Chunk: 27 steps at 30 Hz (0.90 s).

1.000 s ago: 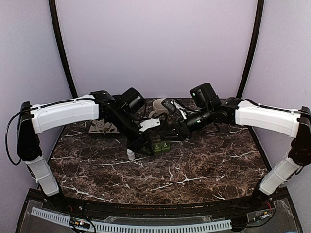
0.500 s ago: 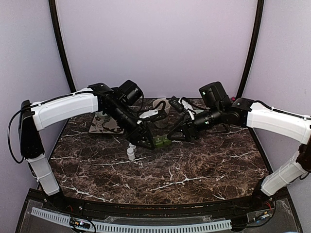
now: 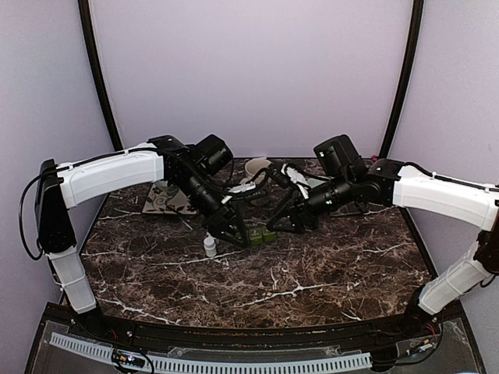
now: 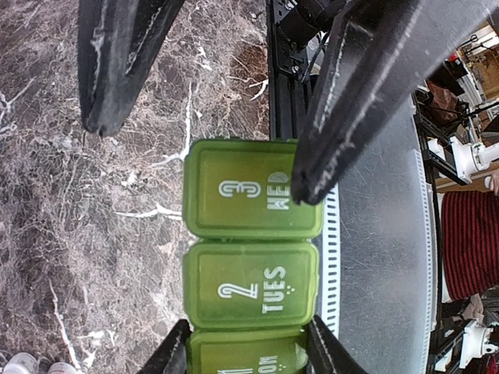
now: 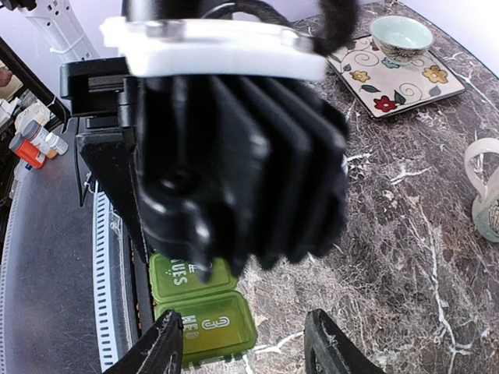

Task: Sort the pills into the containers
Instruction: Open the lid of the pill container from the compartment of the pill container.

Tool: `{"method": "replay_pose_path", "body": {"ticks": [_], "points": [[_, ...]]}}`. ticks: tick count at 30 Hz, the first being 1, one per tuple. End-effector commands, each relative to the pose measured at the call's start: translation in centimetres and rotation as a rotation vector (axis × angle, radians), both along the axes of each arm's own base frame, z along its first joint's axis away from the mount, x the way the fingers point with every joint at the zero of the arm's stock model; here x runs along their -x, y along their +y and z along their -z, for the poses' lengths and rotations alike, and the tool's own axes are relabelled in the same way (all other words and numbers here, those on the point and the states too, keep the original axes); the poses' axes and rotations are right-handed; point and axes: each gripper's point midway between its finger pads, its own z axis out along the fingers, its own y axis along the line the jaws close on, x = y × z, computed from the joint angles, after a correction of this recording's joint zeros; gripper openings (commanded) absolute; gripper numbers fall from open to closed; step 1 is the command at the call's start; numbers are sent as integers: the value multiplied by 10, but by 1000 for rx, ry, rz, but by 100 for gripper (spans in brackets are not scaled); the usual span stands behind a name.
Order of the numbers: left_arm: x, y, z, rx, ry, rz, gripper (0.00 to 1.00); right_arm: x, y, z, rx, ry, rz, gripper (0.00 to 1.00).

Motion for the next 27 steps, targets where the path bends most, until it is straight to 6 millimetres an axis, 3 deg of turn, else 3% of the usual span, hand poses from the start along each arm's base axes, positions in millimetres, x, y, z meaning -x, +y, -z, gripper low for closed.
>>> {"method": "replay_pose_path", "body": {"ticks": [1, 12, 27], "points": [[0, -4, -17, 46, 21, 8, 18, 7, 3, -1, 21, -21, -28, 53], [0, -3, -11, 32, 38, 12, 18, 16, 4, -11, 10, -26, -45, 53], [-3, 0, -8, 22, 26, 12, 17, 34, 4, -5, 36, 15, -86, 53]]}}
